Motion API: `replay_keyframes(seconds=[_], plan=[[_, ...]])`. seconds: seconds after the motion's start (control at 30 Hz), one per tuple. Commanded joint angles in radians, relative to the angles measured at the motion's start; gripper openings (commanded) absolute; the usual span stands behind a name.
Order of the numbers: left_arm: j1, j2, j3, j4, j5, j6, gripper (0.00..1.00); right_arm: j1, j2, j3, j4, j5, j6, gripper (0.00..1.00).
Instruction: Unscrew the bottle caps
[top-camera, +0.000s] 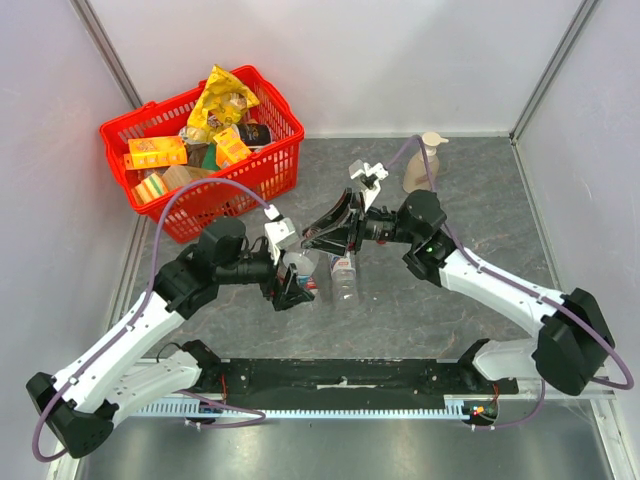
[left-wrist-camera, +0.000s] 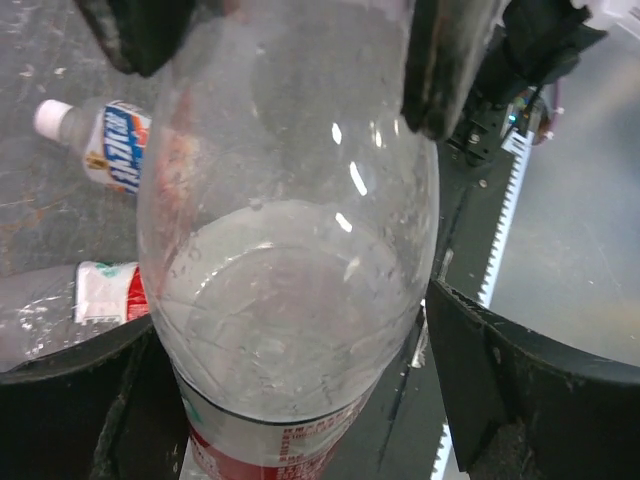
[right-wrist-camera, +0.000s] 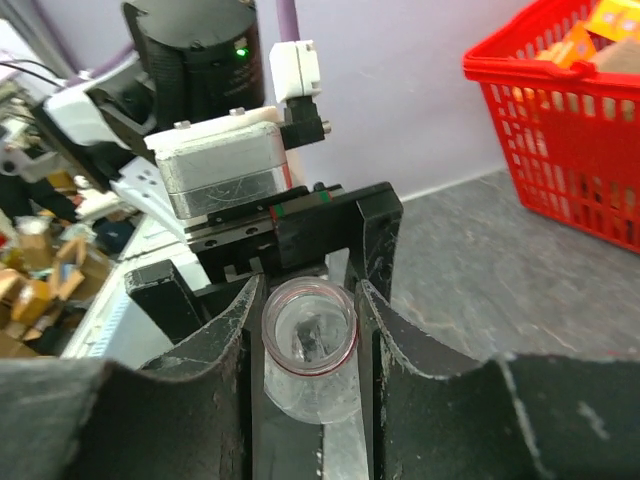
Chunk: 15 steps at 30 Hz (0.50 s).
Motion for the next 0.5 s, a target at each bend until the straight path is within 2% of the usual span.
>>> replay_keyframes(seconds=[0.0, 0.1, 0.23, 0.47], plan=[[-0.002, -0.035, 0.001, 0.033, -0.110, 0.008, 0.90, -0.009, -0.042, 0.073, -0.436, 0.167, -0.343, 0.00], [-0.002, -0.035, 0.002, 0.026, -0.179, 0.007, 0.90, -0.009, -0.054, 0.092, -0.565, 0.279, -0.416, 0.00], [-0.003, -0.036, 0.004, 0.022, -0.229, -0.022, 0.90, -0.009, -0.070, 0.093, -0.637, 0.401, -0.465, 0.00], [-0.003, -0.035, 0.002, 0.011, -0.358, -0.031, 0.90, -0.009, -0.088, 0.095, -0.665, 0.447, -0.485, 0.00]])
